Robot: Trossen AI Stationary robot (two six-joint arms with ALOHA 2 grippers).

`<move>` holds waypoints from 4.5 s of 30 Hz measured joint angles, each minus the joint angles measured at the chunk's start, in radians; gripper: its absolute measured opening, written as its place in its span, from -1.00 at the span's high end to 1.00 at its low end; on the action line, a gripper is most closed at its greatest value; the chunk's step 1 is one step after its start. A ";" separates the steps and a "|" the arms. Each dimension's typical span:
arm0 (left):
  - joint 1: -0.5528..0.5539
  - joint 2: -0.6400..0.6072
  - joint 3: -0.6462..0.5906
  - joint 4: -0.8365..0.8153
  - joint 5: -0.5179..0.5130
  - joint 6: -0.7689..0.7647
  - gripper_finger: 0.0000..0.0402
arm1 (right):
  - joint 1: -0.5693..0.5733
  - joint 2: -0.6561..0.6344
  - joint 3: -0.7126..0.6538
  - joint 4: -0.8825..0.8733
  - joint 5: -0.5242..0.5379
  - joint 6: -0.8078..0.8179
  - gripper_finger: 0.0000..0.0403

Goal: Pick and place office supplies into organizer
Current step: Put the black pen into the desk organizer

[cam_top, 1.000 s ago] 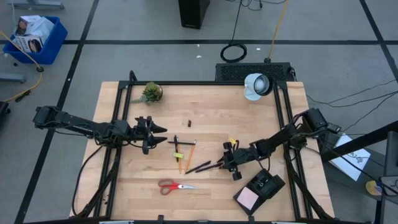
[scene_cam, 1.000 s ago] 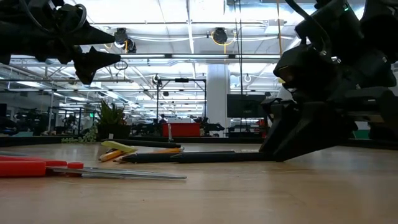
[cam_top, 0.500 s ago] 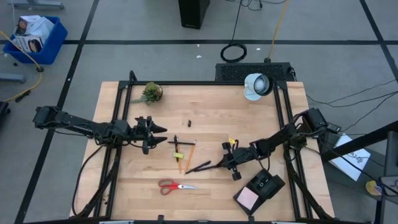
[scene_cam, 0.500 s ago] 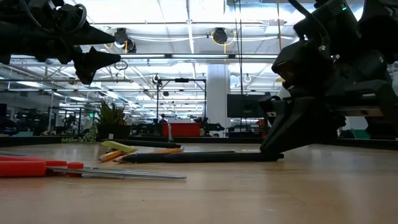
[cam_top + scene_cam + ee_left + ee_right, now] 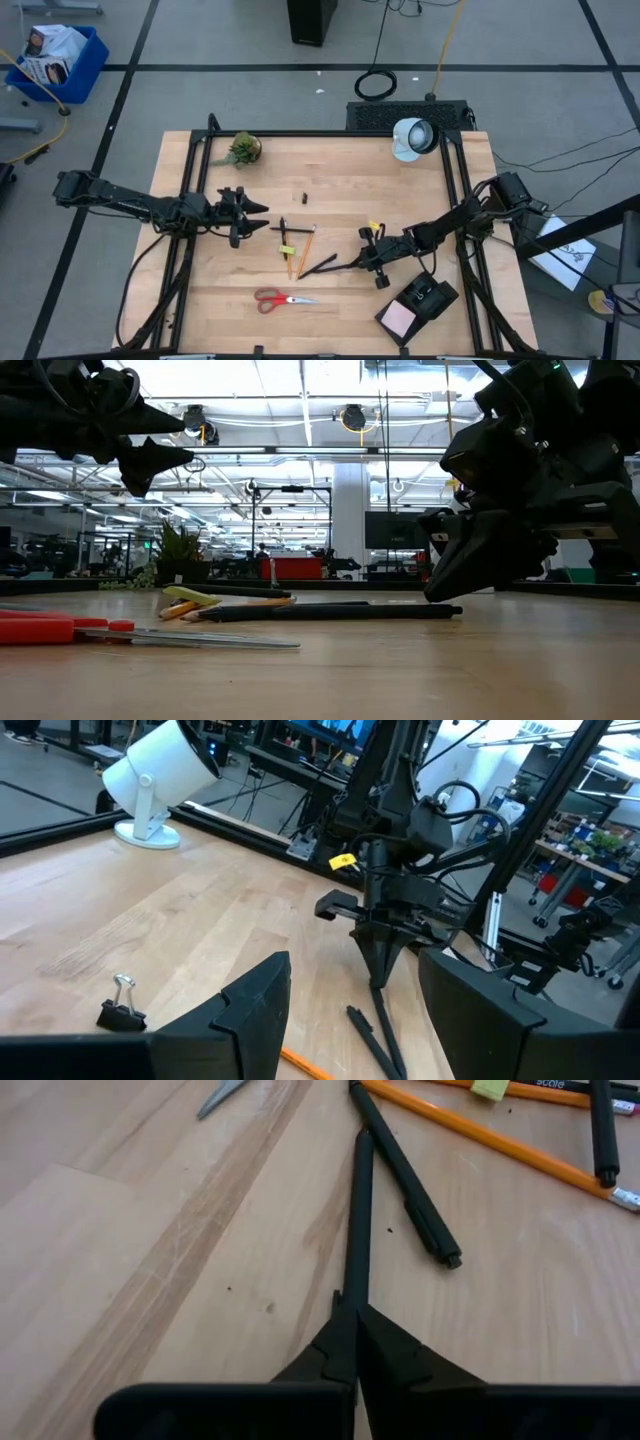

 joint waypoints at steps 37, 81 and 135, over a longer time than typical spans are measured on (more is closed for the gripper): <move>0.000 0.000 0.000 -0.010 -0.019 -0.010 -0.12 | 0.078 -0.191 -0.053 -0.206 0.208 -0.039 0.37; 0.000 0.000 0.000 -0.010 -0.020 -0.027 -0.12 | 0.002 0.044 -0.123 0.142 0.052 0.028 0.94; 0.000 0.000 0.000 -0.034 -0.072 -0.057 -0.12 | 0.078 0.212 -0.011 0.286 0.105 0.141 0.23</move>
